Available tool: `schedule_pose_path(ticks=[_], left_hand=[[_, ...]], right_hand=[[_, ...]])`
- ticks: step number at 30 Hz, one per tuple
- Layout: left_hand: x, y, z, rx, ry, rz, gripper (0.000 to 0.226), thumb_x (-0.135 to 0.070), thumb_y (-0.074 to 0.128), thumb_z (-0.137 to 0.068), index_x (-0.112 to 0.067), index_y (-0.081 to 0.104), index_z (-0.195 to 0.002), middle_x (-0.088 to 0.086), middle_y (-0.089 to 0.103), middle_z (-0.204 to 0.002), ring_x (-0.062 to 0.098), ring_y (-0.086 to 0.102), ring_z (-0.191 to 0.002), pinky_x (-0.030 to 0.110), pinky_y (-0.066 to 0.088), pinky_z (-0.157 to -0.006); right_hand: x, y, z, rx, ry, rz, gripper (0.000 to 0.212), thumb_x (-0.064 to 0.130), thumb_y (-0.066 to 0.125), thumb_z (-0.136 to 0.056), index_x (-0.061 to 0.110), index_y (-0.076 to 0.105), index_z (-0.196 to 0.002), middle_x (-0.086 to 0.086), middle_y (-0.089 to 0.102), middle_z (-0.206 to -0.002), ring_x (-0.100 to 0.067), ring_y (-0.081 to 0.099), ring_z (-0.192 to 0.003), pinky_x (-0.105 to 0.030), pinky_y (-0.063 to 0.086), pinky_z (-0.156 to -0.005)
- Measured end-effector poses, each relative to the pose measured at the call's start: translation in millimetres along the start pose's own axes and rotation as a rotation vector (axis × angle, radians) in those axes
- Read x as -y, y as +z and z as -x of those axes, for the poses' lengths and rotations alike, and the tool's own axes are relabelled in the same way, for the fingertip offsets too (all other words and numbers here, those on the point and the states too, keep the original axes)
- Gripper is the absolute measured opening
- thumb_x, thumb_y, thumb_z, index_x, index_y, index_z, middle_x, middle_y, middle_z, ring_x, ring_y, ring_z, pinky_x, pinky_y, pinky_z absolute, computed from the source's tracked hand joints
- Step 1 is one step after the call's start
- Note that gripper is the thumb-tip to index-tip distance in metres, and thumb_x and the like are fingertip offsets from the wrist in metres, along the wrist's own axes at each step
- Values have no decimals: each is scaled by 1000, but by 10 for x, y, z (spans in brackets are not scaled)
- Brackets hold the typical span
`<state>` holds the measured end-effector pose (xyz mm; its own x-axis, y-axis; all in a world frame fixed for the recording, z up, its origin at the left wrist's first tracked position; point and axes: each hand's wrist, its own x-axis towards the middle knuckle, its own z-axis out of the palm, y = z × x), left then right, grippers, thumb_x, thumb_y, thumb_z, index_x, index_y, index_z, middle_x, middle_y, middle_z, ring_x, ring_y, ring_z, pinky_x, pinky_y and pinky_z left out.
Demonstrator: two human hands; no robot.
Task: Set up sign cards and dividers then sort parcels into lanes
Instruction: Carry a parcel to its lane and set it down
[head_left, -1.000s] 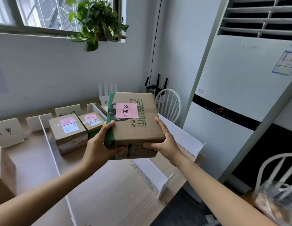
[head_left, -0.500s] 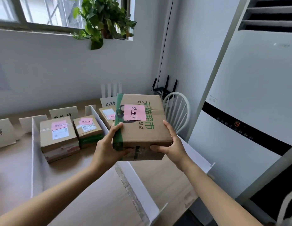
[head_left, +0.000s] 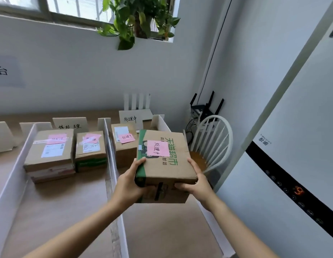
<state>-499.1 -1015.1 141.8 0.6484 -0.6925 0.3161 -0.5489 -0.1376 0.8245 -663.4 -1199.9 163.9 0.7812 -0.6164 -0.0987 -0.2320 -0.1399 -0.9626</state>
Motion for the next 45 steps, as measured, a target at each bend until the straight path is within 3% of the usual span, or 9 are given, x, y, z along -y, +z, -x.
schedule_pose_path(ticks=[5, 9, 12, 17, 21, 25, 30, 39, 45], left_hand=[[219, 255, -69, 12, -115, -22, 88, -22, 85, -62, -34, 39, -136, -10, 47, -133, 14, 54, -112, 25, 51, -89], [446, 396, -38, 49, -229, -57, 85, -19, 84, -65, -36, 37, -134, -10, 46, -128, 11, 51, -108, 26, 50, -89], [594, 515, 17, 65, -309, -72, 80, -17, 84, -67, -34, 38, -130, -9, 48, -123, 11, 51, -105, 21, 50, -86], [804, 764, 19, 69, -373, -70, 74, -8, 81, -69, -34, 39, -125, -5, 51, -122, 14, 54, -109, 6, 46, -80], [921, 928, -76, 129, -399, -57, 69, -11, 79, -74, -34, 42, -127, -2, 47, -136, 18, 51, -120, 22, 51, -90], [985, 1034, -254, 178, -408, -97, 76, -8, 74, -79, -21, 37, -143, 8, 35, -150, 21, 34, -138, 28, 44, -102], [997, 1078, -519, 240, -430, -163, 81, -13, 73, -81, -17, 29, -148, 14, 29, -152, 21, 14, -145, 32, 29, -113], [1018, 1142, -864, 255, -468, -260, 83, -19, 72, -82, -22, 24, -149, 11, 28, -153, 26, 19, -144, 36, 24, -115], [963, 1190, -1054, 249, -493, -293, 79, -18, 69, -85, -20, 23, -150, 8, 38, -147, 25, 37, -133, 35, 36, -109]], right_hand=[[-317, -100, -330, 87, 44, 21, 88, 1, 80, -72, 36, 38, -140, 21, 47, -128, -5, 49, -117, -31, 51, -97], [-640, -66, -496, 158, 84, 121, 74, 2, 77, -76, 34, 42, -134, 13, 48, -131, -12, 48, -124, -29, 50, -99], [-820, -23, -576, 184, 100, 183, 70, 3, 74, -79, 25, 42, -138, 10, 47, -130, -11, 45, -125, -13, 47, -90], [-995, -65, -734, 164, 113, 237, 71, -10, 67, -77, 19, 44, -138, 7, 48, -129, -11, 46, -123, -4, 46, -79], [-1152, -142, -828, 111, 145, 291, 69, -14, 62, -77, 16, 46, -137, 6, 50, -126, -13, 47, -127, -5, 43, -89], [-1184, -201, -952, 110, 147, 367, 67, -13, 58, -81, 10, 43, -142, -2, 51, -136, -16, 44, -131, -21, 37, -106], [-1150, -236, -1160, 157, 134, 476, 66, -10, 50, -89, 9, 31, -148, -4, 42, -147, -18, 42, -133, -14, 34, -102], [-1096, -298, -1501, 131, 121, 473, 63, -11, 49, -90, 7, 31, -148, -5, 42, -146, -17, 43, -131, -10, 37, -95], [-1073, -323, -1733, 127, 93, 523, 52, -5, 43, -97, 7, 34, -146, -1, 45, -137, -12, 47, -121, -7, 41, -90]])
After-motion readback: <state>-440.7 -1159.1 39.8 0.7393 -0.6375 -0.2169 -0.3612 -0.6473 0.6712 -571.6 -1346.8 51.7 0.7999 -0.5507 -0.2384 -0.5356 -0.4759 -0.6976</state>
